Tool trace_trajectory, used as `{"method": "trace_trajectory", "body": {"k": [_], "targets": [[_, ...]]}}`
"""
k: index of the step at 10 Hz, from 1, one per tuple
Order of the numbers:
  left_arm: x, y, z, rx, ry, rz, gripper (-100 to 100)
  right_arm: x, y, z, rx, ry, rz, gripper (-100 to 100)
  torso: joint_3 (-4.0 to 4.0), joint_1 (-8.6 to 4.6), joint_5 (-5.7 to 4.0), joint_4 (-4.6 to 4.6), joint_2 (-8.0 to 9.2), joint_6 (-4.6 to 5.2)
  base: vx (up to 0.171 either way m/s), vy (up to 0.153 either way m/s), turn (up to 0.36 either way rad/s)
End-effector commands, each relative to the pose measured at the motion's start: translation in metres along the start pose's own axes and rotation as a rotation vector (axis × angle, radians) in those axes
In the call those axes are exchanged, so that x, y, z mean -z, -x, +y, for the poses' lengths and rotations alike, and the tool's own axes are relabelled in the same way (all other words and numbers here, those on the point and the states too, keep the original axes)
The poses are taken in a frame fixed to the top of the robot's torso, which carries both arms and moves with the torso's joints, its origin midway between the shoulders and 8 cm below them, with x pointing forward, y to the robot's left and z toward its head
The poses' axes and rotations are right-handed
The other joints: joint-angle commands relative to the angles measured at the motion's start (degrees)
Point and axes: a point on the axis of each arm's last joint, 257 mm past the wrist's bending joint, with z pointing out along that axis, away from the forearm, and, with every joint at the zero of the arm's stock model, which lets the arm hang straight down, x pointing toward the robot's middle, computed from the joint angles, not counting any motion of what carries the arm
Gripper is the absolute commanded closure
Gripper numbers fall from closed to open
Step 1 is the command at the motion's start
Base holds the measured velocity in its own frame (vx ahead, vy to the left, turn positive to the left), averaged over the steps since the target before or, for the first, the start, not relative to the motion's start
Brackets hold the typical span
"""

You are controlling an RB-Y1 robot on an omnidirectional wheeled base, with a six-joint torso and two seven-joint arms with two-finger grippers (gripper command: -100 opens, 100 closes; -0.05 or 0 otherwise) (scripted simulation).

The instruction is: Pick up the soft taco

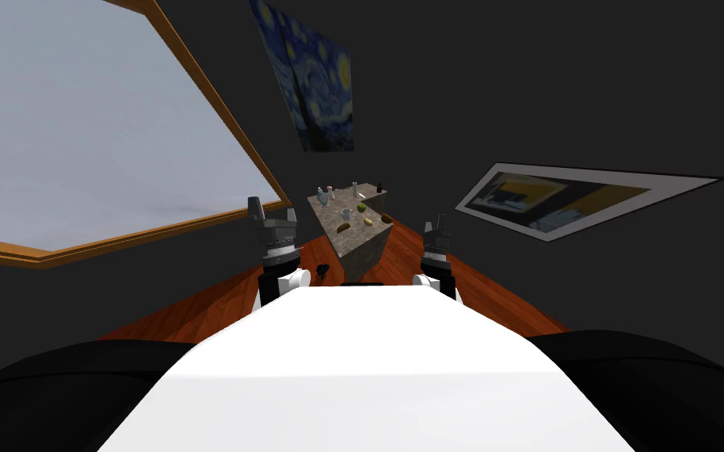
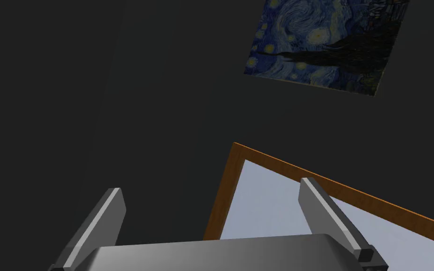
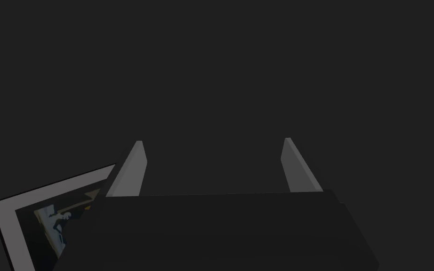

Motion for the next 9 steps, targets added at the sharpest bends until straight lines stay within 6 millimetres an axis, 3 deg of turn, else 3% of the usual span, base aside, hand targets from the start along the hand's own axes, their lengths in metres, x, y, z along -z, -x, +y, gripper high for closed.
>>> {"method": "trace_trajectory", "body": {"k": [1,9], "targets": [[-0.001,-0.004,0.007,-0.002,0.020,0.036,-100,0.000,0.000,0.000,0.000,0.000,0.000,0,0.00,0.00,0.00,0.00,0.00,0.00,-0.002,-0.007,-0.036],[-0.009,-0.013,0.061,0.045,0.188,0.145,-100,0.000,0.000,0.000,0.000,0.000,0.000,0,0.01,-0.06,-0.01,0.00,0.02,0.02,-0.010,-0.021,-0.071]]}}
